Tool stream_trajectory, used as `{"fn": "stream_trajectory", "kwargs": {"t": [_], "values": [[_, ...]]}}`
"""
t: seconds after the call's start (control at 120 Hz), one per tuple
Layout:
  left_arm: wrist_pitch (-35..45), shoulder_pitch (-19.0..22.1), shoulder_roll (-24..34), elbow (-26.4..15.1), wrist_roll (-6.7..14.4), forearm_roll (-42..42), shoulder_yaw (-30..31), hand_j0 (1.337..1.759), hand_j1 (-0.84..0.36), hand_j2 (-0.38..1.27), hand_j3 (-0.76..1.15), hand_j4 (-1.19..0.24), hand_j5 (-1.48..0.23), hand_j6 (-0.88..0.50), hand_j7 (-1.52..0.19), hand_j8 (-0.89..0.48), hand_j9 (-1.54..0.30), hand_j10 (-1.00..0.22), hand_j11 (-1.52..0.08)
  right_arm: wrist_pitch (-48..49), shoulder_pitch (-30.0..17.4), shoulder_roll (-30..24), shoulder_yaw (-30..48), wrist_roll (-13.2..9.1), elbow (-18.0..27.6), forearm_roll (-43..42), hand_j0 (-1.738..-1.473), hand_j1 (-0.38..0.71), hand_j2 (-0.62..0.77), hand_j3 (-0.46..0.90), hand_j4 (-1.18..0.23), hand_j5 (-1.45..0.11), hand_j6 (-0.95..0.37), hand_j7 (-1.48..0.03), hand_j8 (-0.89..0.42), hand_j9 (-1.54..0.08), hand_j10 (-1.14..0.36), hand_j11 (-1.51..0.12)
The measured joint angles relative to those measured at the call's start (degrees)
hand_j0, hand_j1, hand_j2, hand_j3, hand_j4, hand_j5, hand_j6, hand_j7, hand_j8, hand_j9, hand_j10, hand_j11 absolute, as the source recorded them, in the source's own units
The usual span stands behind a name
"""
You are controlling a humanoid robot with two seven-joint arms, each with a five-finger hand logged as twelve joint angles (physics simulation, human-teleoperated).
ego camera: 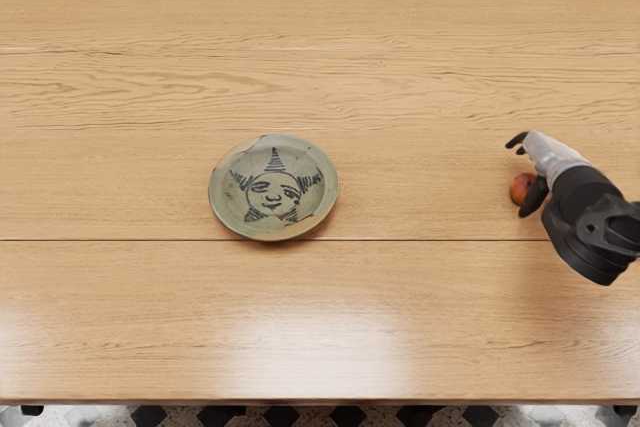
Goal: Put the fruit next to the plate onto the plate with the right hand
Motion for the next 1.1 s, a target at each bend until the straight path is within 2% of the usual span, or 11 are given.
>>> {"fn": "stream_trajectory", "kwargs": {"t": [0.175,0.433,0.575,0.667,0.775,0.917,1.033,1.042,1.1], "values": [[0.0,0.0,0.0,0.0,0.0,0.0,0.0,1.658,0.34,0.00,0.00,-0.01,-0.01,-0.01,-0.01,-0.01,-0.01,-0.01,-0.01,0.0,-0.1,0.1,-0.2,0.0,-0.1,0.0,-1.658,0.13,-0.08,0.00,-0.41,-0.52,-0.41,-0.52,-0.41,-0.52,-0.41,-0.52],[0.0,0.0,0.0,0.0,0.0,0.0,0.0,1.658,0.34,0.00,0.00,-0.01,-0.01,-0.01,-0.01,-0.01,-0.01,-0.01,-0.01,0.0,-0.7,0.2,-0.1,0.0,-0.2,-0.1,-1.658,0.23,-0.08,0.00,-0.47,-0.61,-0.47,-0.61,-0.47,-0.61,-0.47,-0.61],[0.0,0.0,0.0,0.0,0.0,0.0,0.0,1.658,0.34,0.00,0.00,-0.01,-0.01,-0.01,-0.01,-0.01,-0.01,-0.01,-0.01,0.0,-1.1,0.3,0.0,0.0,-0.2,-0.2,-1.656,0.24,-0.07,0.00,-0.50,-0.65,-0.50,-0.65,-0.43,-0.66,-0.50,-0.66],[0.0,0.0,0.0,0.0,0.0,0.0,0.0,1.658,0.34,0.00,0.00,-0.01,-0.01,-0.01,-0.01,-0.01,-0.01,-0.01,-0.01,0.0,-1.3,0.2,0.0,0.0,-0.2,-0.2,-1.655,0.27,-0.04,0.00,-0.55,-0.69,-0.48,-0.70,-0.40,-0.71,-0.53,-0.71],[0.0,0.0,0.0,0.0,0.0,0.0,0.0,1.658,0.34,0.00,0.00,-0.01,-0.01,-0.01,-0.01,-0.01,-0.01,-0.01,-0.01,0.0,-1.6,0.2,0.1,0.0,-0.2,-0.4,-1.651,0.29,-0.04,0.00,-0.60,-0.75,-0.45,-0.76,-0.36,-0.77,-0.51,-0.78],[0.0,0.0,0.0,0.0,0.0,0.0,0.0,1.658,0.34,0.00,0.00,-0.01,-0.01,-0.01,-0.01,-0.01,-0.01,-0.01,-0.01,0.0,-1.7,0.2,0.3,0.0,-0.2,-0.4,-1.647,0.30,0.04,0.00,-0.68,-0.85,-0.41,-0.86,-0.32,-0.88,-0.50,-0.89],[0.0,0.0,0.0,0.0,0.0,0.0,0.0,1.658,0.34,0.00,0.00,-0.01,-0.01,-0.01,-0.01,-0.01,-0.01,-0.01,-0.01,-0.1,-2.3,0.2,1.1,0.0,-0.2,-0.4,-1.645,0.30,0.12,0.00,-0.74,-0.90,-0.43,-0.93,-0.37,-0.93,-0.51,-0.96],[0.0,0.0,0.0,0.0,0.0,0.0,0.0,1.658,0.34,0.00,0.00,-0.01,-0.01,-0.01,-0.01,-0.01,-0.01,-0.01,-0.01,-0.1,-2.4,0.2,1.2,0.0,-0.2,-0.4,-1.638,0.31,0.11,0.29,-0.74,-0.90,-0.43,-0.93,-0.37,-0.94,-0.51,-0.96],[0.0,0.0,0.0,0.0,0.0,0.0,0.0,1.658,0.34,0.00,0.00,-0.01,-0.01,-0.01,-0.01,-0.01,-0.01,-0.01,-0.01,-0.1,-2.7,0.2,1.6,0.0,-0.2,-0.4,-1.654,0.32,0.13,0.28,-0.76,-0.92,-0.44,-0.96,-0.36,-0.96,-0.52,-0.98]]}}
